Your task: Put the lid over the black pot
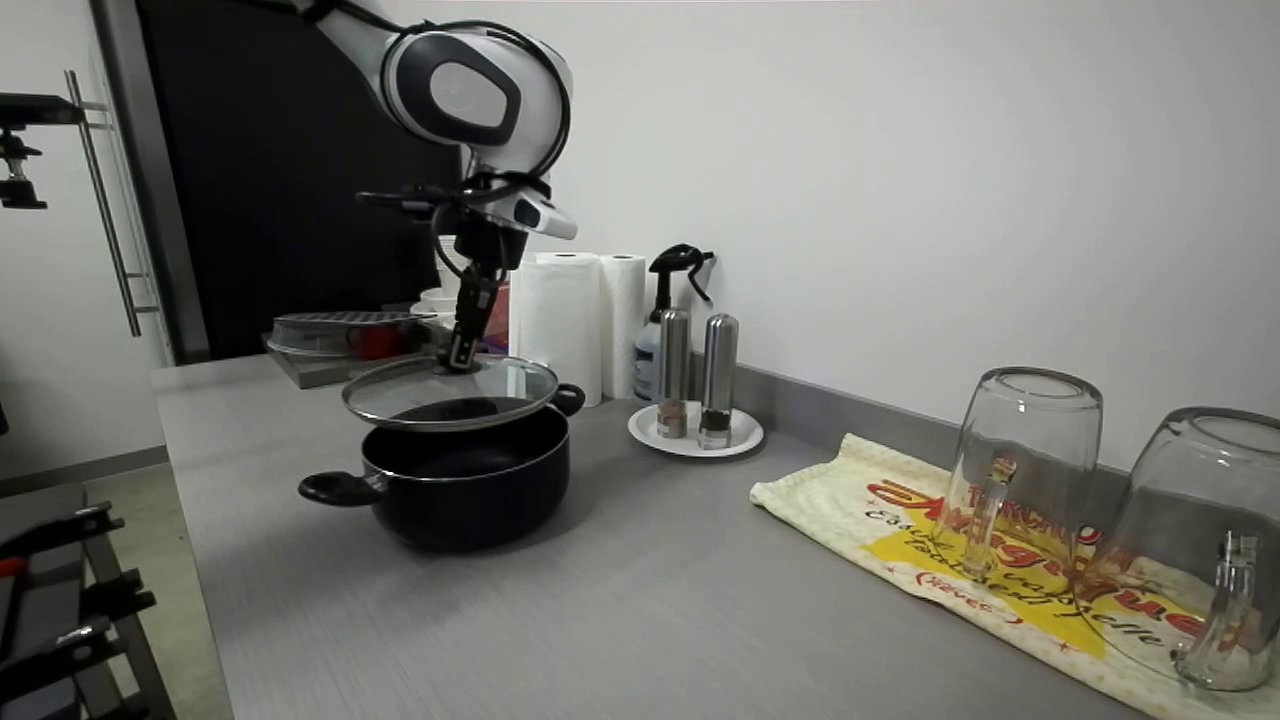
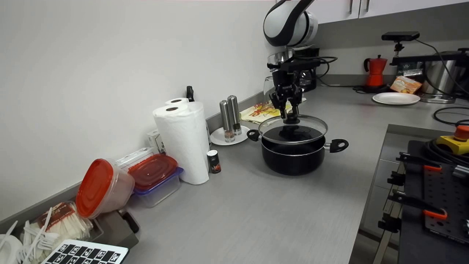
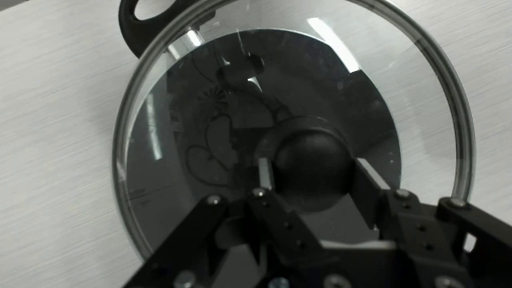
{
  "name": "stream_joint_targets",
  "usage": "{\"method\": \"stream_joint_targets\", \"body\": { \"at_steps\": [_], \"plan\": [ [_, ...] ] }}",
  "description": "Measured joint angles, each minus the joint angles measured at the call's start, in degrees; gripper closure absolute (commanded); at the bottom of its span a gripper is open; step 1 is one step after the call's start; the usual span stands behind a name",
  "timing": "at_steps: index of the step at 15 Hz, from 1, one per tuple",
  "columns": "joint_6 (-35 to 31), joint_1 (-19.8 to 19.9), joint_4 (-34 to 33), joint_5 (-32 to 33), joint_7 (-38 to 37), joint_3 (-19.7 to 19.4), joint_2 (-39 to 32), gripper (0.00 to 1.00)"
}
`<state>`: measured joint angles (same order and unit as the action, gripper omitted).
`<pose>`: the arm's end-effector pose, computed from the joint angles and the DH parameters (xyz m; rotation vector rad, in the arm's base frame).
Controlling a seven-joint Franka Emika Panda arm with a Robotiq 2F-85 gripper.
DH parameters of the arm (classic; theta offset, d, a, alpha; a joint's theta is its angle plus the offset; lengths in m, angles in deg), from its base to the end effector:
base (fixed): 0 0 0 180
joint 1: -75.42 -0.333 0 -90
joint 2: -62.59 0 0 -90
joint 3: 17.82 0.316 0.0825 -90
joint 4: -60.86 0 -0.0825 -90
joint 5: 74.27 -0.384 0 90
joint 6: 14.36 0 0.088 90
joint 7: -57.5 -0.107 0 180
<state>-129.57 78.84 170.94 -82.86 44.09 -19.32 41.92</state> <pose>0.5887 -0.0412 0.2852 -2.9554 0.6021 0.4225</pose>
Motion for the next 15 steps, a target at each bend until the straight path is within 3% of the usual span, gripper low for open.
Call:
{"method": "stream_joint_targets", "body": {
  "at_steps": [15],
  "plan": [
    [-0.09,0.13,-0.68,-0.01,0.14,-0.14,-3.05,0.75]
  ]
}}
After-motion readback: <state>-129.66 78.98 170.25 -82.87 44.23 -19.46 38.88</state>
